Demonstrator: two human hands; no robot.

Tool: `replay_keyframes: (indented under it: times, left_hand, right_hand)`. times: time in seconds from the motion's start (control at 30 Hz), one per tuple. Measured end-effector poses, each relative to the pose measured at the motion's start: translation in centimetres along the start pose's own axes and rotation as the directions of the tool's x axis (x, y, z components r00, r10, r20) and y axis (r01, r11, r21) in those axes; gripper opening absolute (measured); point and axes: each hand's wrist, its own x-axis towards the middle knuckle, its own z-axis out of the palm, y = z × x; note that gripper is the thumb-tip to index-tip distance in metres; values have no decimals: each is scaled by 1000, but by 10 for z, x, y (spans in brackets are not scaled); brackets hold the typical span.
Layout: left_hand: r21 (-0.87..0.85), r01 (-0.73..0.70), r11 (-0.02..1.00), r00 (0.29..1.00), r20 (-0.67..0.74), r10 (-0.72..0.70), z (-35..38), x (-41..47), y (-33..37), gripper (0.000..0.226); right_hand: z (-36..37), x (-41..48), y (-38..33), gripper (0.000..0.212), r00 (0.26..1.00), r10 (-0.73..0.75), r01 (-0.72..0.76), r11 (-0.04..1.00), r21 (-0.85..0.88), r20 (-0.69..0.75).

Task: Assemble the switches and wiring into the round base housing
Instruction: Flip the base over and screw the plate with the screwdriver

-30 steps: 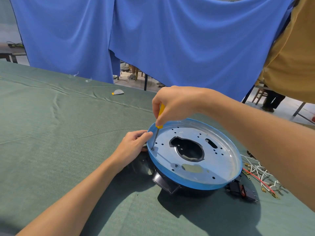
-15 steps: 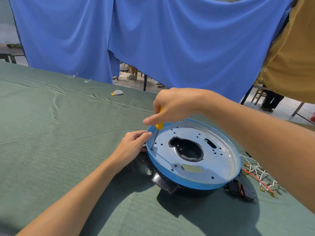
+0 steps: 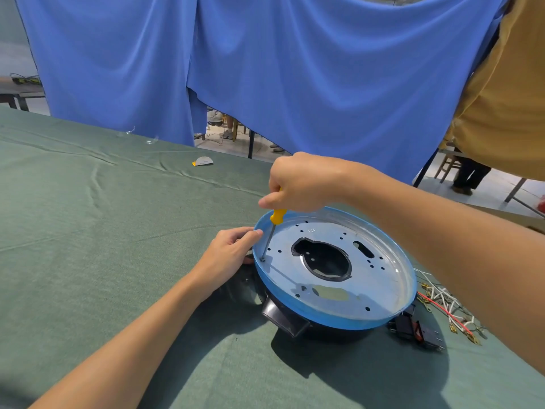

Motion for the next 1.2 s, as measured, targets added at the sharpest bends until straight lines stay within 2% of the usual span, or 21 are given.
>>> replay_keyframes:
  times: [0.17,0.3,0.37,0.43,0.47,0.53,0.6,0.67,0.7,0.77,0.83,0.87,0.93,1.07,1.13,1.2]
  left_hand:
    - [78,31,997,999,-16,-30,-2,0,1,28]
    - [216,195,957,978,-115,-174,-8,-2,5,45]
    - [306,249,919,967,-133,-218,-15,-2,5,43]
    - [611,170,773,979,-13,-205,-25,-4,4,31]
    - [719,101,687,966,94,-240,-28,-6,3,39]
    - [783,51,620,917,209,-339,-26,-12,5,57]
    - [718,138,683,920,163,-356,-18,-16,5,53]
    - [497,305,812,927,41,-374,-5,-18,10,45]
    - [352,402,846,908,-35,-417,0,-18,16,40]
    - [56,519,853,848,-165,-504,5,-16,27,28]
    - [-176,536,826,802,-198,-563,6,-15,37,19]
    - [-215,536,816,799,-182,-573,6,-17,42,25]
    - [-168,542,823,814,-140,-564,8,-21,43,41]
    - [-43,492,870,861,-129,-493,16,-25,43,40]
    - [-43,489,871,860,-140,-490,17,-26,45,40]
    - [-58,499,865,852,-151,-501,17,-26,46,40]
  right_hand:
    - [-8,-5,-3,18,993,-107,107,994,8,43]
    - [-13,-9,-6,4,981,-181,180,983,28,67]
    - [-9,-10,-6,3,981,-190,189,982,24,42]
    - [-5,-10,-5,3,984,-177,176,983,52,15]
    - [-4,-11,-3,4,987,-163,162,984,72,3]
    - [-1,-12,2,10,992,-125,127,986,106,-17]
    - [2,-13,5,13,994,-102,105,984,141,-29]
    - [4,-14,7,13,994,-102,109,978,175,-44]
    - [5,-16,7,14,993,-103,112,975,192,-55]
    - [8,-19,7,19,992,-88,106,969,224,-87]
    - [12,-21,9,24,990,-48,83,961,265,-133]
    - [15,-21,10,26,988,-20,66,952,298,-154]
    - [20,-22,12,29,982,49,30,912,409,-181]
    - [34,-28,16,33,975,174,-20,682,731,-136]
    - [39,-30,16,32,956,244,-21,605,796,-160]
    - [34,-27,22,31,896,370,4,547,837,-246]
